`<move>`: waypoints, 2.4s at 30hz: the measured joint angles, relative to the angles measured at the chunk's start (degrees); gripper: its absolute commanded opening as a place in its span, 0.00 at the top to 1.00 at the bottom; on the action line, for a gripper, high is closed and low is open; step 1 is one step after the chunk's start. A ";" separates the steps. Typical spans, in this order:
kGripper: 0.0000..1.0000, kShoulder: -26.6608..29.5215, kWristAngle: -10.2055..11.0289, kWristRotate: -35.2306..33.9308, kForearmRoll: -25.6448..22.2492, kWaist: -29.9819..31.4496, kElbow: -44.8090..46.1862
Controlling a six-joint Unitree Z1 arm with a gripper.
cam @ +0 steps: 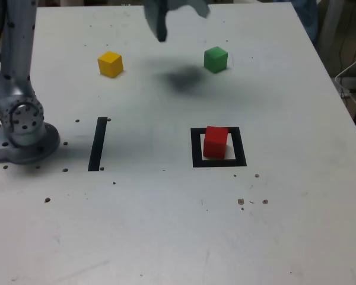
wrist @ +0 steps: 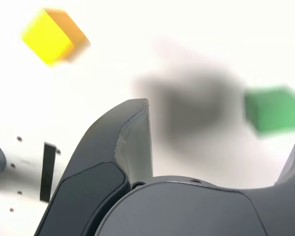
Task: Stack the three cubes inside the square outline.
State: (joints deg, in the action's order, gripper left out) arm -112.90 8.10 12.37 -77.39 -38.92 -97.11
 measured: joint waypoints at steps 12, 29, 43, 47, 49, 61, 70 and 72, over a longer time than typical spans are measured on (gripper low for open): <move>0.00 0.09 0.86 4.47 -3.47 -13.71 0.91; 0.01 2.02 -0.38 0.08 -0.83 -18.11 12.17; 0.02 1.03 0.42 0.27 3.82 -25.34 16.96; 0.03 1.19 0.48 0.28 3.83 -24.68 19.34; 0.03 1.19 0.44 0.28 4.20 -24.17 20.11; 0.09 -1.17 -2.94 0.20 10.81 -22.42 20.82; 0.35 -2.86 -2.22 -2.06 11.13 -22.12 20.43; 0.45 -3.13 -2.23 -2.29 11.00 -21.77 20.43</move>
State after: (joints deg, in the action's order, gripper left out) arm -116.03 5.86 10.08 -66.40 -60.69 -76.68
